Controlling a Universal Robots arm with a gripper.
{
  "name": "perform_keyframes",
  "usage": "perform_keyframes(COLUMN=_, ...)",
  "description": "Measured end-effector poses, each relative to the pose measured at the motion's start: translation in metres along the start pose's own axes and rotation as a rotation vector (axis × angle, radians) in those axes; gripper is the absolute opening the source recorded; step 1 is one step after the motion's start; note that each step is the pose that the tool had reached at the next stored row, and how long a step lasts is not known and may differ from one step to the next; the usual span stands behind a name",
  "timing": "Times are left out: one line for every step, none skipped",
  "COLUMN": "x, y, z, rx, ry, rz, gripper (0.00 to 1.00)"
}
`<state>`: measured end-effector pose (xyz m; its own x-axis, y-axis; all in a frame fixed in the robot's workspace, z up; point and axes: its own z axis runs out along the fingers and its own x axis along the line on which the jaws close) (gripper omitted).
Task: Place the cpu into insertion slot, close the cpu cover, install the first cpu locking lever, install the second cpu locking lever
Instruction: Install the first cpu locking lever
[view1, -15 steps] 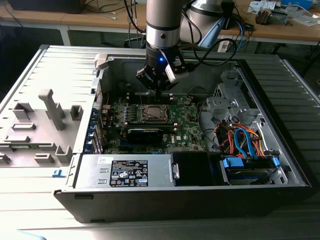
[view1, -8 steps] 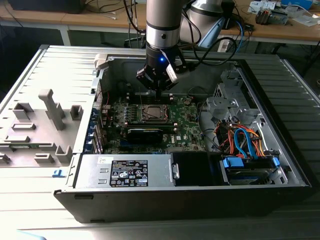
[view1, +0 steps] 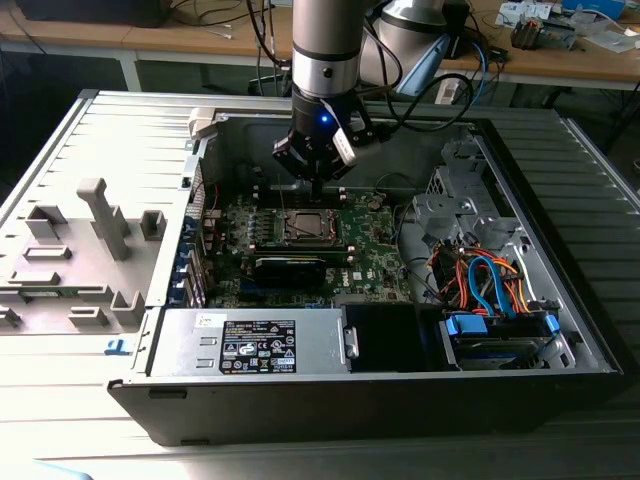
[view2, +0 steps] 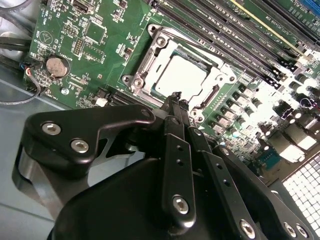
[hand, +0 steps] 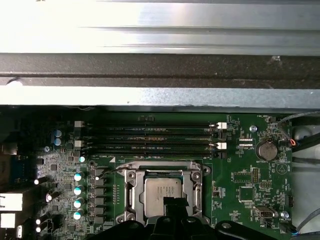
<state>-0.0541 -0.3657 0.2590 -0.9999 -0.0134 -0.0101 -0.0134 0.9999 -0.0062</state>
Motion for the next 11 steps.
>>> perform_keyframes(x=0.0002, y=0.0, z=-0.0003, rx=0.0, ry=0.0, rz=0.0, gripper=0.11)
perform_keyframes(x=0.0004, y=-0.0001, z=-0.0008, rx=0.0, ry=0.0001, rz=0.0, gripper=0.11)
perform_keyframes(x=0.0004, y=0.0, z=-0.0027, rx=-0.0003, ry=0.0, rz=0.0, gripper=0.11)
perform_keyframes(x=0.0004, y=0.0, z=-0.003, rx=-0.0003, ry=0.0, rz=0.0, gripper=0.11)
perform_keyframes(x=0.0004, y=0.0, z=-0.0033, rx=-0.0004, ry=0.0, rz=0.0, gripper=0.11)
perform_keyframes(x=0.0004, y=0.0, z=-0.0038, rx=-0.0006, ry=0.0, rz=0.0, gripper=0.11)
perform_keyframes(x=0.0004, y=0.0, z=-0.004, rx=-0.0007, ry=-0.0001, rz=0.0, gripper=0.11)
perform_keyframes(x=0.0004, y=0.0, z=-0.0042, rx=-0.0006, ry=0.0, rz=0.0, gripper=0.11)
perform_keyframes(x=0.0005, y=0.0, z=-0.0044, rx=-0.0005, ry=0.0, rz=0.0, gripper=0.11)
perform_keyframes(x=0.0004, y=0.0, z=-0.0045, rx=-0.0006, ry=0.0, rz=0.0, gripper=0.11)
perform_keyframes(x=0.0005, y=0.0, z=-0.0046, rx=-0.0006, ry=0.0, rz=0.0, gripper=0.11)
